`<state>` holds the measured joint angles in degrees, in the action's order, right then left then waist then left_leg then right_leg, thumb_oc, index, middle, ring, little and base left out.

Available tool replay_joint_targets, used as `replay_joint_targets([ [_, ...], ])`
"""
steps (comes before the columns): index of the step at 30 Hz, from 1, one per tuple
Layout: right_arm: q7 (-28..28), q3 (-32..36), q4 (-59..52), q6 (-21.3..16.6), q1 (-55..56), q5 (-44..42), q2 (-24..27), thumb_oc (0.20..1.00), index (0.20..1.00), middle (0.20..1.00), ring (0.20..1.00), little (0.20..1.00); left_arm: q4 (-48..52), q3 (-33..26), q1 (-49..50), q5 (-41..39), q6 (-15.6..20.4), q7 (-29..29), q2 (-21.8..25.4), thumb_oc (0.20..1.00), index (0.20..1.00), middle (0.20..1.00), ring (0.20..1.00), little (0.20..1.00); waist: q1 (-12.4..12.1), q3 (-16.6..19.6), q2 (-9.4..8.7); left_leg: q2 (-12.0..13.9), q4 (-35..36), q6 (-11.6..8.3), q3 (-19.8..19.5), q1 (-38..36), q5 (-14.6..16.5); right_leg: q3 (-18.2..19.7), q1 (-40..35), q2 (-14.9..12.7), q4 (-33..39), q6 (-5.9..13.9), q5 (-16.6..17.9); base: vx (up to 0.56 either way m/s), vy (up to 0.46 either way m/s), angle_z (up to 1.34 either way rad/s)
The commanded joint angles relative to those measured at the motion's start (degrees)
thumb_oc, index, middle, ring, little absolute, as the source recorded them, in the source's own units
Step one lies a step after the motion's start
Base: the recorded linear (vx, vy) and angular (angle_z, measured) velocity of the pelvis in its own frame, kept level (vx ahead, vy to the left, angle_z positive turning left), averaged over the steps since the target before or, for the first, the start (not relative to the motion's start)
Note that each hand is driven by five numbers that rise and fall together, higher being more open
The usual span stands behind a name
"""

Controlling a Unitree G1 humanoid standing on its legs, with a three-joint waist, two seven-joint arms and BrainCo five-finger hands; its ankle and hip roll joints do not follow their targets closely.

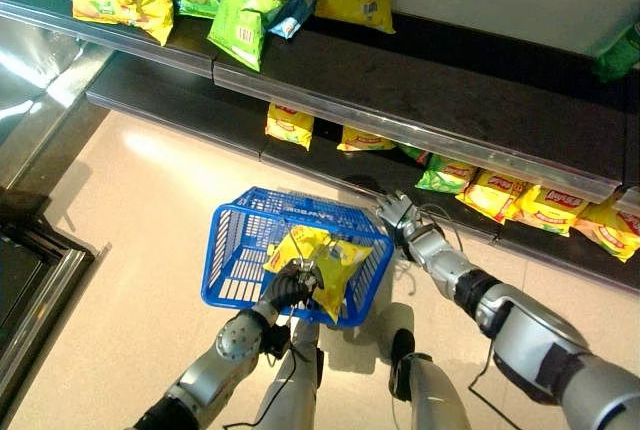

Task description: Pick up the snacks into the basket

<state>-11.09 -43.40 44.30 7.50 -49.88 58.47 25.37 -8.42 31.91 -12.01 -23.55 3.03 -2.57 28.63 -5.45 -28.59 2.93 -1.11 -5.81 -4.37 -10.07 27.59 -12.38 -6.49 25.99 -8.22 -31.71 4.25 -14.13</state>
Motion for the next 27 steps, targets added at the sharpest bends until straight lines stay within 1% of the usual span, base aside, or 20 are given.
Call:
replay_joint_targets([
  [1, -3.1, 6.4, -7.6, -3.6, 5.1, -10.7, 1.5, 1.0, 1.0, 1.0, 1.0, 1.0, 6.8, -3.1, -1.0, 3.1, 6.4, 2.0, -2.5, 0.2, 0.2, 0.2, 0.2, 0.2, 1.8, 1.2, -2.81, -3.6, -6.6, 2.89, 4.5, -1.9, 12.1, 3.0, -4.4, -1.0, 15.6, 3.37, 9.7, 0.03, -0.005, 0.06],
  [2, -5.1, 9.1, -9.8, -4.6, 8.8, -15.0, 1.4, 1.0, 1.0, 1.0, 1.0, 1.0, 5.3, -3.2, -1.0, 4.7, 6.7, 1.5, -2.9, 0.2, 0.2, 0.2, 0.2, 0.2, 2.1, 1.2, -3.02, -3.6, -6.8, 2.9, 4.5, -2.4, 12.5, 2.9, -4.9, -1.1, 15.2, 3.43, 9.2, 0.03, -0.005, 0.06],
  [3, -5.7, 11.4, -11.0, -6.9, 13.2, -21.4, 0.9, 1.0, 1.0, 1.0, 1.0, 1.0, 3.8, -3.6, -0.8, 6.5, 7.3, 0.8, -3.0, 0.2, 0.2, 0.2, 0.2, 0.2, 2.4, 1.4, -3.24, -3.5, -6.7, 2.94, 4.6, -2.8, 12.5, 2.9, -5.2, -1.1, 15.2, 3.49, 9.2, 0.03, 0.002, 0.11],
  [4, -4.8, 12.4, -12.2, -7.8, 15.7, -24.3, 1.3, 1.0, 1.0, 1.0, 1.0, 1.0, 2.7, -4.2, -0.5, 7.1, 7.3, 0.7, -2.8, 0.2, 0.2, 0.2, 0.2, 0.2, 2.5, 2.0, -3.4, -3.3, -6.5, 2.98, 4.6, -2.8, 12.3, 2.9, -5.3, -1.0, 15.4, 3.47, 9.4, 0.02, 0.0, 0.09],
  [5, -4.7, 12.5, -12.5, -7.8, 16.0, -24.4, 1.4, 1.0, 1.0, 1.0, 1.0, 1.0, 2.7, -4.0, -0.4, 7.1, 7.4, 0.7, -2.9, 0.2, 0.2, 0.2, 0.2, 0.2, 2.5, 2.1, -3.38, -3.3, -6.5, 2.97, 4.6, -2.9, 12.3, 2.9, -5.3, -1.0, 15.5, 3.47, 9.3, 0.03, -0.004, 0.04],
  [6, -4.8, 15.9, -14.4, -10.6, 22.0, -32.4, 1.8, 1.0, 1.0, 1.0, 1.0, 1.0, -0.6, -5.7, 0.1, 8.3, 8.2, 0.0, -2.5, 0.2, 0.2, 0.2, 0.2, 0.2, 3.0, 2.5, -3.97, -3.1, -7.0, 2.97, 4.9, -3.6, 12.9, 3.0, -6.0, -1.0, 15.2, 3.49, 8.9, 0.02, -0.001, -0.05],
  [7, -4.7, 15.9, -14.5, -10.5, 22.1, -32.4, 1.8, 1.0, 1.0, 1.0, 1.0, 1.0, -0.7, -5.6, 0.1, 8.3, 8.2, 0.0, -2.5, 0.2, 0.2, 0.2, 0.2, 0.2, 2.9, 2.7, -3.91, -3.0, -6.8, 2.97, 4.9, -3.5, 12.6, 3.0, -5.9, -0.9, 15.4, 3.49, 9.2, 0.05, -0.001, -0.07],
  [8, -2.0, 19.1, -14.9, -13.3, 28.9, -42.4, 0.9, 1.0, 1.0, 1.0, 1.0, 1.0, -5.6, -6.7, 1.0, 11.1, 8.6, -0.5, -2.4, 0.2, 0.2, 0.2, 0.2, 0.2, 3.5, 3.7, -4.64, -2.6, -7.0, 2.98, 5.2, -4.8, 13.0, 3.3, -7.3, -0.6, 15.8, 3.52, 9.0, 0.06, -0.004, -0.11],
  [10, 2.3, 22.1, -12.4, -16.5, 36.8, -52.1, -0.3, 1.0, 1.0, 1.0, 1.0, 1.0, -13.0, -9.0, 2.2, 15.0, 9.7, -0.5, -2.3, 0.2, 0.2, 0.2, 0.2, 0.2, 4.3, 6.0, -5.34, -2.0, -6.2, 2.92, 5.8, -7.7, 13.3, 3.6, -9.9, -0.1, 17.0, 3.59, 8.8, 0.11, -0.005, -0.21],
  [14, 4.6, 24.2, -7.1, -17.0, 41.1, -56.4, -1.9, 1.0, 1.0, 1.0, 1.0, 1.0, -17.9, -10.8, 4.0, 16.5, 9.7, -0.5, -2.8, 0.2, 0.2, 0.2, 0.2, 0.2, 4.9, 7.9, -5.67, -1.6, -4.9, 2.79, 6.3, -9.8, 13.3, 3.6, -11.6, 0.3, 18.4, 3.66, 9.0, 0.08, -0.011, -0.28],
  [15, 5.7, 26.8, -0.7, -17.0, 44.4, -58.3, -3.7, 1.0, 1.0, 1.0, 1.0, 1.0, -22.6, -12.6, 5.6, 18.6, 9.9, -0.3, -3.5, 0.2, 0.2, 0.2, 0.2, 0.2, 5.5, 9.9, -5.72, -1.4, -3.7, 2.61, 6.5, -11.7, 13.2, 3.7, -13.3, 0.7, 19.5, 3.65, 8.9, 0.1, -0.014, -0.13],
  [16, 5.9, 28.4, 3.5, -17.0, 45.2, -60.1, -4.8, 1.0, 1.0, 1.0, 1.0, 1.0, -25.7, -13.5, 6.5, 19.6, 9.7, -0.2, -4.2, 0.2, 0.2, 0.2, 0.2, 0.2, 5.8, 10.7, -5.72, -1.2, -3.0, 2.55, 6.5, -12.9, 13.1, 3.7, -14.2, 0.8, 19.9, 3.67, 8.9, 0.1, -0.014, -0.07],
  [17, 5.9, 28.4, 3.5, -17.0, 45.2, -60.1, -4.8, 1.0, 1.0, 1.0, 1.0, 1.0, -25.7, -13.5, 6.5, 19.6, 9.7, -0.2, -4.2, 0.2, 0.2, 0.2, 0.2, 0.2, 5.8, 10.7, -5.72, -1.2, -3.0, 2.55, 6.5, -12.9, 13.1, 3.7, -14.2, 0.8, 19.9, 3.67, 8.9, 0.09, -0.018, -0.04],
  [18, 6.0, 32.0, 12.5, -16.3, 46.5, -62.8, -6.9, 1.0, 1.0, 1.0, 1.0, 1.0, -31.1, -15.0, 7.7, 20.8, 9.2, 0.3, -5.6, 0.2, 0.2, 0.2, 0.2, 0.2, 6.2, 12.7, -5.46, -0.9, -1.7, 2.32, 6.6, -14.8, 13.1, 3.4, -15.7, 1.1, 20.8, 3.61, 8.9, 0.08, -0.028, -0.05],
  [20, 5.6, 34.8, 19.0, -15.5, 46.9, -63.8, -7.7, 1.0, 1.0, 1.0, 1.0, 1.0, -37.9, -16.9, 8.5, 21.6, 8.1, 0.3, -7.4, 0.2, 0.2, 0.2, 0.2, 0.2, 6.7, 14.4, -5.26, -0.8, -0.6, 2.2, 6.7, -16.6, 13.0, 3.4, -17.2, 1.4, 21.6, 3.49, 8.8, 0.09, -0.037, -0.03],
  [22, 5.6, 35.1, 20.6, -15.3, 46.8, -63.5, -8.0, 1.0, 1.0, 1.0, 1.0, 1.0, -40.5, -17.1, 8.5, 22.5, 8.3, 0.3, -8.1, 0.2, 0.2, 0.2, 0.2, 0.2, 6.8, 15.2, -5.2, -0.8, -0.2, 2.13, 6.8, -17.5, 13.1, 3.4, -18.1, 1.6, 22.1, 3.5, 8.8, 0.08, -0.034, -0.05],
  [23, 5.3, 37.3, 25.5, -14.4, 46.6, -64.4, -8.4, 1.0, 1.0, 1.0, 1.0, 1.0, -47.9, -18.3, 8.6, 24.3, 7.2, 0.2, -9.3, 0.2, 0.2, 0.2, 0.2, 0.2, 7.2, 17.0, -5.19, -0.5, 0.4, 2.01, 7.0, -19.1, 13.3, 3.5, -19.5, 1.8, 23.0, 3.49, 8.8, 0.08, -0.05, -0.08],
  [24, 5.0, 37.4, 26.4, -14.1, 46.4, -63.7, -8.5, 1.0, 1.0, 1.0, 1.0, 1.0, -51.6, -18.9, 8.6, 25.3, 6.7, -0.1, -9.9, 0.2, 0.2, 0.2, 0.2, 0.2, 7.3, 17.9, -5.13, -0.3, 0.7, 1.9, 7.3, -20.0, 13.4, 3.7, -20.3, 2.0, 23.5, 3.45, 8.8, 0.11, -0.067, -0.07],
  [26, 5.2, 38.3, 27.8, -13.6, 46.7, -64.2, -8.7, 1.0, 1.0, 1.0, 1.0, 1.0, -56.9, -20.4, 8.8, 25.5, 5.5, -0.3, -11.0, 0.2, 0.2, 0.2, 0.2, 0.2, 7.6, 19.5, -5.15, 0.2, 1.5, 1.75, 7.7, -21.6, 13.5, 3.9, -21.7, 2.2, 24.3, 3.31, 8.8, 0.07, -0.042, -0.07],
  [27, 5.2, 38.3, 27.8, -13.6, 46.7, -64.2, -8.6, 1.0, 1.0, 1.0, 1.0, 1.0, -56.9, -20.4, 8.7, 25.5, 5.6, -0.3, -11.0, 0.2, 0.2, 0.2, 0.2, 0.2, 7.5, 19.5, -5.14, 0.2, 1.6, 1.75, 7.7, -21.7, 13.5, 4.0, -21.7, 2.2, 24.3, 3.31, 8.8, 0.08, -0.047, -0.03],
])
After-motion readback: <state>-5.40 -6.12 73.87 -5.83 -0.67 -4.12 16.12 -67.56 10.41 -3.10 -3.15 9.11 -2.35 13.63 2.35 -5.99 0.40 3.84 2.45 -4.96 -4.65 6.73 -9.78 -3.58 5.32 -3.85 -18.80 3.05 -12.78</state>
